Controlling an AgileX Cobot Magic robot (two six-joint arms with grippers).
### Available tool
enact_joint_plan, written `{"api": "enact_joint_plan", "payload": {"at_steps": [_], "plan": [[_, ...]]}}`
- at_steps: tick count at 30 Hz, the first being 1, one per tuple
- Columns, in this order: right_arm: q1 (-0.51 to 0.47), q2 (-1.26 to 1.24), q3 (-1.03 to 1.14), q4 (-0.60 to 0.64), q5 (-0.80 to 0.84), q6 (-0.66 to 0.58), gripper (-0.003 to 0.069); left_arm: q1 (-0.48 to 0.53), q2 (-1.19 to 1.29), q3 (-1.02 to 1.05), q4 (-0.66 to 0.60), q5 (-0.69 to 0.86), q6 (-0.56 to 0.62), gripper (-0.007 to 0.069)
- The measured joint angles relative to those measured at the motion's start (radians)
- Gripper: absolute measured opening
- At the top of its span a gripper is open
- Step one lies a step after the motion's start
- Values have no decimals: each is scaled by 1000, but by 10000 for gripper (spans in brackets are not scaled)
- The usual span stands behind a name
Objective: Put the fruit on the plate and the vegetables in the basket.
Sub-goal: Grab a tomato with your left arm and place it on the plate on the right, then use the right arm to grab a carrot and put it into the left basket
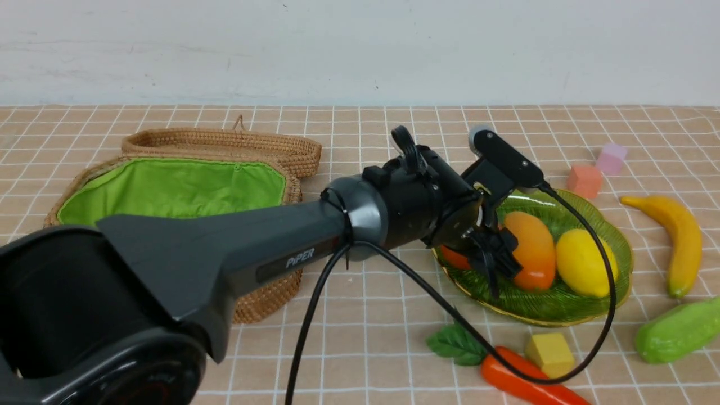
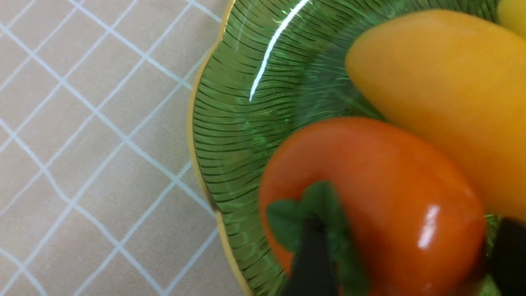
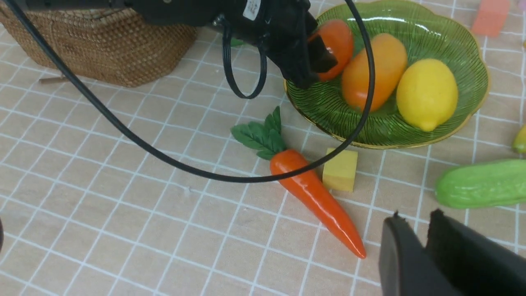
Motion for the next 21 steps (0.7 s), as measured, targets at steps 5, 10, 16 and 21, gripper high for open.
{"api": "enact_joint_plan", "payload": {"at_steps": [5,10,16,21], "plan": [[0,0,0,-12,-1,0,120,-9,-38,0,-1,21,1,668],[0,1,-1,-16,-15,0,120,-28,-118,0,-10,94,1,662],[0,76,-52,-23,40,11,120,-54,-284,0,-61,319,-52,442],[0,212,-75,-26,90,-13,120,-56,-503,91,-111,438,-69,29]]}}
